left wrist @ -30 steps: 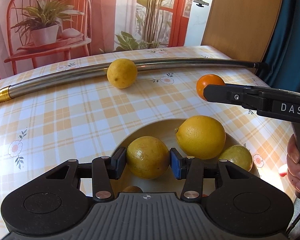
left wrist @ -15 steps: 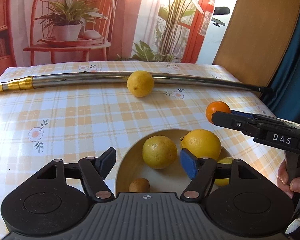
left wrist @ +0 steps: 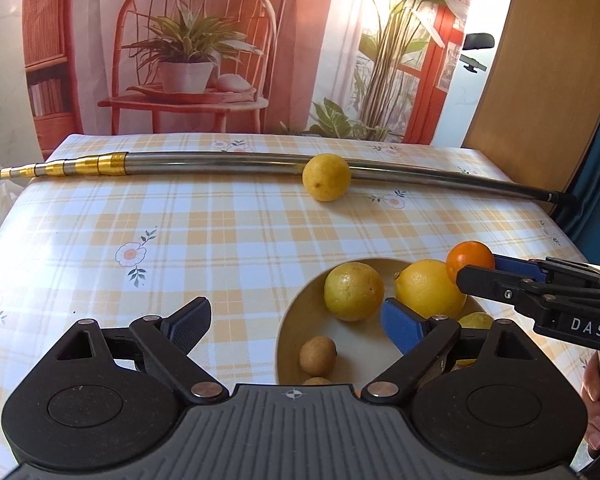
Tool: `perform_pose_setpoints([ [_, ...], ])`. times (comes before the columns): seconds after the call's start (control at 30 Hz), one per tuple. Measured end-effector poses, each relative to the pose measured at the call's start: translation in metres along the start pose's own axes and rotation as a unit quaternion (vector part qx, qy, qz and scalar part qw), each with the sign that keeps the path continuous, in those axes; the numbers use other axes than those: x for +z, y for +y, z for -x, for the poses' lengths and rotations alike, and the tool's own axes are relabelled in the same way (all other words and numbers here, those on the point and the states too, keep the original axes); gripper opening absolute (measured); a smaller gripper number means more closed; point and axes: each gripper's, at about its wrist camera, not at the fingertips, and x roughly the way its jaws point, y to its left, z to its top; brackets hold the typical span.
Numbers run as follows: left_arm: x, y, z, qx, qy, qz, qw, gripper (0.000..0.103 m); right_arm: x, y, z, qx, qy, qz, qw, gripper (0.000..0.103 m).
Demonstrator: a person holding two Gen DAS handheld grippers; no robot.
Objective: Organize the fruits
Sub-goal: 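Open the left gripper to drop the lemon while the right gripper releases the mandarin onto the plate, then lift both open grippers away from the plate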
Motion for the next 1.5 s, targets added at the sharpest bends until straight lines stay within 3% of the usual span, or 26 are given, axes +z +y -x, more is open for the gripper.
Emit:
perform_pose_setpoints([
  [0.3,-0.008,0.002,0.014,0.024,0.006,0.017,0.9996,0.094,-0.017,0.017,0.007,-0.001,0.039,0.02,0.999,0.035],
  [0.67,-0.014,0.004,0.029,0.015,-0.008,0.033,0.9993,0.094,-0.021,0.027,0.015,-0.002,0.049,0.031,0.998,0.035],
  [0.9,-0.015,0.005,0.033,0.025,-0.01,0.039,0.9989,0.094,-0.017,0.029,0.019,-0.01,0.031,0.038,0.999,0.037],
  [1.07,-0.015,0.005,0.032,0.029,-0.011,0.037,0.9988,0.094,-0.006,0.019,0.024,-0.025,0.005,0.03,0.999,0.058],
  [1.23,-0.01,0.005,0.031,0.05,-0.02,0.013,0.9985,0.094,0.016,0.0,0.025,-0.044,-0.018,0.013,0.999,0.092],
  [1.33,-0.001,0.007,0.031,0.061,-0.029,-0.001,0.9977,0.094,0.033,-0.011,0.022,-0.049,-0.024,0.007,0.998,0.103],
  [1.5,0.019,0.011,0.033,0.067,-0.042,-0.015,0.9967,0.095,0.059,-0.027,0.012,-0.056,-0.029,-0.013,0.998,0.103],
])
